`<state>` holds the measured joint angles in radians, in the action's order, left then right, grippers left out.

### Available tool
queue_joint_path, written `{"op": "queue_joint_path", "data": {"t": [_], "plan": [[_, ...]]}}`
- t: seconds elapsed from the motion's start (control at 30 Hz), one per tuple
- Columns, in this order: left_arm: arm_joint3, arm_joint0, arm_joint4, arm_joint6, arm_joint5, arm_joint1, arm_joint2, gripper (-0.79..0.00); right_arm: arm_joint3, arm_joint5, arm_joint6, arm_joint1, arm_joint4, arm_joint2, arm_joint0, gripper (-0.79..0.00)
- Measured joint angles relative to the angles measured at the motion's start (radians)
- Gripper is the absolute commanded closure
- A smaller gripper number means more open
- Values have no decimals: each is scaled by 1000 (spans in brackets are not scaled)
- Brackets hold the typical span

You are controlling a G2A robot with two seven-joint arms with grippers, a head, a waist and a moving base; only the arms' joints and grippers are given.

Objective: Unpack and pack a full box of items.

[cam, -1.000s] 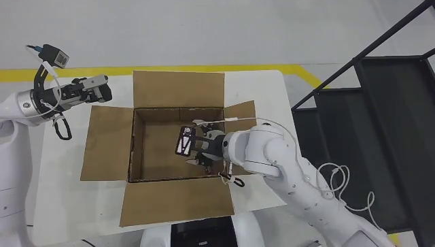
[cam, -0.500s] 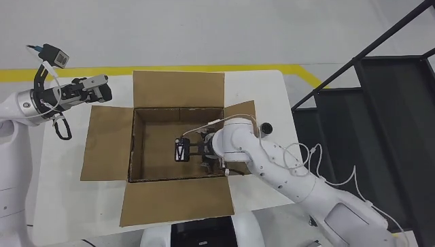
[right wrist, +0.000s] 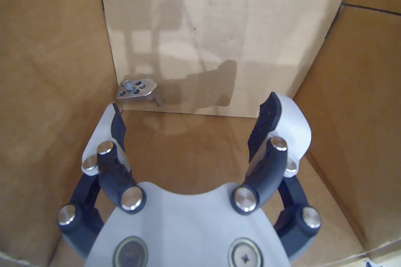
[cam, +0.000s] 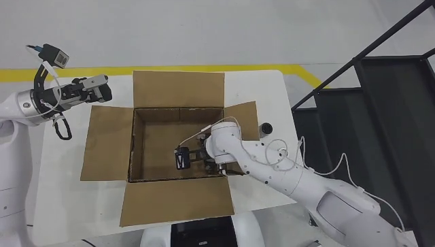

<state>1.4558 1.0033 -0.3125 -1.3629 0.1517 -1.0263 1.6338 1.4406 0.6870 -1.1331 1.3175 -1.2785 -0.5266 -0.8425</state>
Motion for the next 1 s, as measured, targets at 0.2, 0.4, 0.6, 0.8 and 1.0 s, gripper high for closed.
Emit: {"op": "queue_joint_path", "data": {"t": [0.2, 0.4, 0.6, 0.8, 1.0], "plan": [[0, 0, 0, 0, 0, 0, 0, -785, -39, 10, 10, 6, 6, 24, 12, -785], [0, 0, 0, 0, 0, 0, 0, -785, -71, 4, 22, 16, -14, 40, 19, -785], [0, 0, 0, 0, 0, 0, 0, -785, -99, -62, 71, 31, -32, 42, 26, -785], [0, 0, 0, 0, 0, 0, 0, -785, -107, -151, 114, 44, -68, 29, 35, -785], [0, 0, 0, 0, 0, 0, 0, -785, -77, -197, 141, 40, -95, -11, 36, -785]]}}
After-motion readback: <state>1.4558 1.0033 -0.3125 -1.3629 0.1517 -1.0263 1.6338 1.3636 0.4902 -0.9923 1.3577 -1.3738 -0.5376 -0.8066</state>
